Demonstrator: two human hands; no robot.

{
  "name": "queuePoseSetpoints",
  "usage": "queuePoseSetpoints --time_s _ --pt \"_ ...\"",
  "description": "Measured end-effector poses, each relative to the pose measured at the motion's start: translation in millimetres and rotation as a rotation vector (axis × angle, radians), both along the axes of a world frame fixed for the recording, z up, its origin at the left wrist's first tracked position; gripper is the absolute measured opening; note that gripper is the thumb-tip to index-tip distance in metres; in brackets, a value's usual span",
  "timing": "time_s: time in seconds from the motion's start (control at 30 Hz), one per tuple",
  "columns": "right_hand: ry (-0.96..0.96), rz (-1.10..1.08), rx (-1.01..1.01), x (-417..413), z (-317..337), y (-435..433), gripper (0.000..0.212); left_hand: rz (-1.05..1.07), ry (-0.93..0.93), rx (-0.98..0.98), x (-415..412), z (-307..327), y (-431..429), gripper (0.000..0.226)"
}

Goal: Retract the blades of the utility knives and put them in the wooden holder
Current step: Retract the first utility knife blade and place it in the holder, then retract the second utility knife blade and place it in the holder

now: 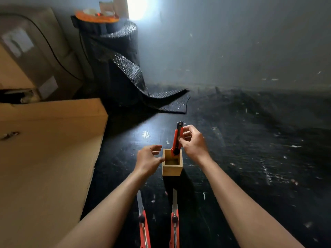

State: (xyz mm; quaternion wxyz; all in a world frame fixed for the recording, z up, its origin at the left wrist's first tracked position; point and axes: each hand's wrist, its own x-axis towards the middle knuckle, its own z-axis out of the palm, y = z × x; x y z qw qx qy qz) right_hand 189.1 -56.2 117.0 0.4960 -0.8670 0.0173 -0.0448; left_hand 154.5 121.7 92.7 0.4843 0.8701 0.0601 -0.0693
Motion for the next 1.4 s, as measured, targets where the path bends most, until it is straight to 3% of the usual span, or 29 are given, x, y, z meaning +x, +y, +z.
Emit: queuePoseSetpoints --time_s 0.33,0.5,0.7,0.93,1.13,1.27,1.4 --pt "0.18 0.056 -0.176 7.5 -60.9 9.0 0.008 -0.031 0.122 0.062 5.3 -47.2 -16.2 0.091" --pt "0.194 0.01 -0.19 10.6 -70.3 9.2 0.008 -0.02 0.113 0.02 4.1 -45.7 -22.4 0.071" --pt "0.188 -0.04 -0.191 10.4 -70.6 8.1 0.011 0.017 0.134 -0.006 4.4 -46.8 -24.8 0.075" --pt "0.15 -0.072 -0.238 4.2 -53.4 -9.2 0.016 0.044 0.112 -0.013 0.5 -47.5 -27.1 0.062" --pt "0.152 -0.034 -0.283 -27.4 -34.5 -29.0 0.024 0.131 0.053 0.025 -24.1 -44.1 -25.9 0.068" --pt "0.219 0.009 -0.316 -62.2 -34.0 -35.7 0.028 0.064 -0.004 0.078 -58.4 -42.8 -22.0 0.049" --pt "0.324 0.032 -0.338 -103.8 -47.1 -31.7 0.035 -0.034 0.073 0.131 -94.7 -59.0 -17.6 0.042"
